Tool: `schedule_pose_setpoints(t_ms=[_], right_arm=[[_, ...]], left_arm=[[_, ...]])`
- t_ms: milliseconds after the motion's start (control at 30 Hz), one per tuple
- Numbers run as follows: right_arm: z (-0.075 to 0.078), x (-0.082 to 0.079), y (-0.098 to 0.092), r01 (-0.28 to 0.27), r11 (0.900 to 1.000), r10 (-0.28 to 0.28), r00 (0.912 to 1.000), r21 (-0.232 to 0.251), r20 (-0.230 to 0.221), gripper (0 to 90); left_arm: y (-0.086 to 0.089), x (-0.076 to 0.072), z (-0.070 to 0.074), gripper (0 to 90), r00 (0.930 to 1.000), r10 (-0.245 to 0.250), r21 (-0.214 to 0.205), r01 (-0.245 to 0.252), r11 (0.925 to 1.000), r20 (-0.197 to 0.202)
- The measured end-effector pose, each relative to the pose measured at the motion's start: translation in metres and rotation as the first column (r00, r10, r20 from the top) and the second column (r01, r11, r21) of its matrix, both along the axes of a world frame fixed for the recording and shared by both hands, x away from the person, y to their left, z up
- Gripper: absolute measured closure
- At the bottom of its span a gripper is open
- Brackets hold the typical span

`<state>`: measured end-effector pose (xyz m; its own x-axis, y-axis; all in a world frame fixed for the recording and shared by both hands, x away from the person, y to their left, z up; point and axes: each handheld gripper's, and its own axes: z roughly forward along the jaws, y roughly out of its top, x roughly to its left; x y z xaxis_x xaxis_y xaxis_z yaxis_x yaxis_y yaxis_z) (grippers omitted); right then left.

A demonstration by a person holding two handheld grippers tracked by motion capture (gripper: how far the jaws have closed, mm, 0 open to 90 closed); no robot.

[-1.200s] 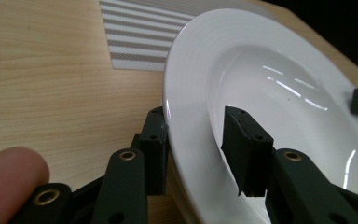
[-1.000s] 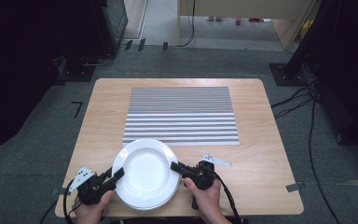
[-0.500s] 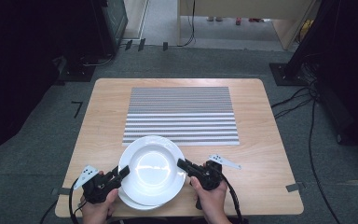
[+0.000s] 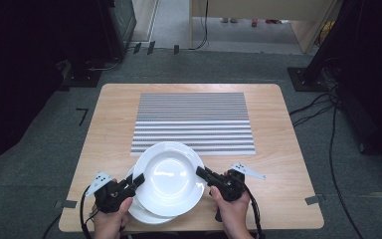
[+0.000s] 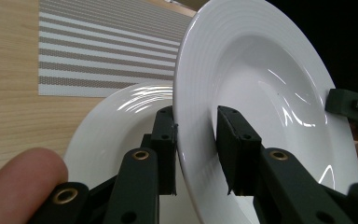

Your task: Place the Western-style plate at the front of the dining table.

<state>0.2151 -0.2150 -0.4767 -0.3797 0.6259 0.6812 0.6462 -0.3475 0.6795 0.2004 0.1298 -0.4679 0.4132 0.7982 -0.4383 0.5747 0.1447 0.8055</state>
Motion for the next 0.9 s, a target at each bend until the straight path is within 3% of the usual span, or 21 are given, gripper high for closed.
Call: schedule_pose_setpoints(t_ms=[600,900], right_arm=[[0.013,0.001,-0.038,0.062,0.9981,-0.062,0.9980,-0.003,0.010,79.6],[0.011,-0.001,-0.053,0.082,0.9967,-0.082,0.9967,0.001,0.000,79.3]], left_arm=[[-0.039,0.016,0.011,69.4,0.9986,-0.051,0.011,0.051,0.9986,-0.015],[-0.052,0.018,0.012,69.3,0.9966,-0.078,0.017,0.078,0.9968,-0.027]])
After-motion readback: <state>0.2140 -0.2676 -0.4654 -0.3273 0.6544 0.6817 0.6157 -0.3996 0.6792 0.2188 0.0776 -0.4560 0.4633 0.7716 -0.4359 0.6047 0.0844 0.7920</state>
